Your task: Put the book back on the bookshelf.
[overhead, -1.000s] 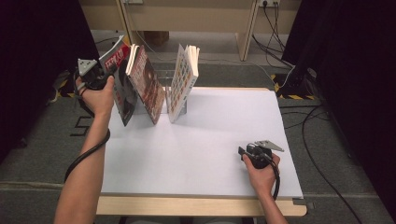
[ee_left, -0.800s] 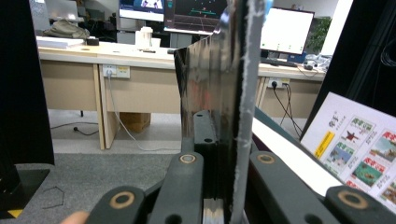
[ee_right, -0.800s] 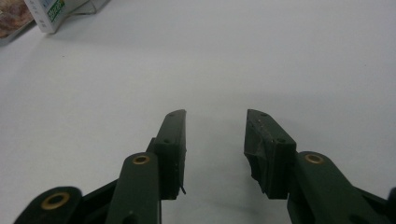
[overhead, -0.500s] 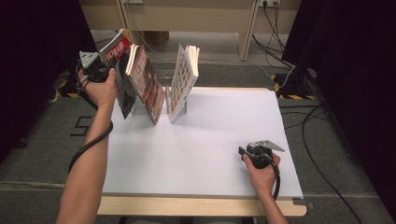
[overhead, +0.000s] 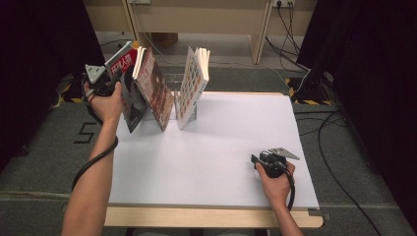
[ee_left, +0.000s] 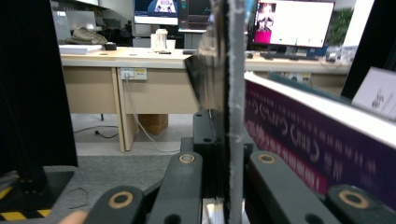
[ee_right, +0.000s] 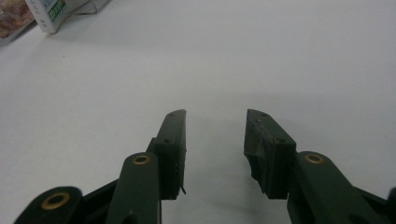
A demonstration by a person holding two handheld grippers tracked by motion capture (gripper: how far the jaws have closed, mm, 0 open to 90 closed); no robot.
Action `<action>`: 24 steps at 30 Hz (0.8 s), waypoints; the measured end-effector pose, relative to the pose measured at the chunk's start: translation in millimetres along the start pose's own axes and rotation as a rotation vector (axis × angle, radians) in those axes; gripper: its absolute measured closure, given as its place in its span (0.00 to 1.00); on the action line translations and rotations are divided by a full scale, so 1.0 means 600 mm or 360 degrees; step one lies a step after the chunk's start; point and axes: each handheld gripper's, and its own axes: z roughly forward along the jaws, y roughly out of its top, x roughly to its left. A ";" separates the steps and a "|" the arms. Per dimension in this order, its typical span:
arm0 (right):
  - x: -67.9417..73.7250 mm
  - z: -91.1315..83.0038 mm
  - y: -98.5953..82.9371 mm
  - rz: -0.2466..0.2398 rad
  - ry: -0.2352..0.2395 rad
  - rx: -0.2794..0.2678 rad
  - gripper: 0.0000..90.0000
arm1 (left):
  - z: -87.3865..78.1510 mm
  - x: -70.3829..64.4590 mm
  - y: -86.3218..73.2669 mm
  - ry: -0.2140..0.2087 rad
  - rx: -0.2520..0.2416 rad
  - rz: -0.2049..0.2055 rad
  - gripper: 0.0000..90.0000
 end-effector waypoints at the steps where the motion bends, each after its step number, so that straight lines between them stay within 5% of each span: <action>1: 0.001 0.000 0.000 0.0001 0.0002 0.0005 0.66 | -0.006 0.003 -0.008 -0.0017 0.0017 0.0008 0.96; 8: 0.004 0.000 -0.001 -0.0002 0.0000 0.0007 0.66 | -0.024 0.013 -0.032 -0.0026 0.0035 -0.0027 0.94; 16: 0.006 0.001 -0.001 -0.0003 0.0008 0.0022 0.66 | -0.043 0.014 -0.037 -0.0109 0.0064 -0.0049 0.91; 24: 0.007 0.000 -0.001 -0.0001 0.0006 0.0022 0.65 | -0.045 0.014 -0.017 -0.0183 0.0077 -0.0183 0.85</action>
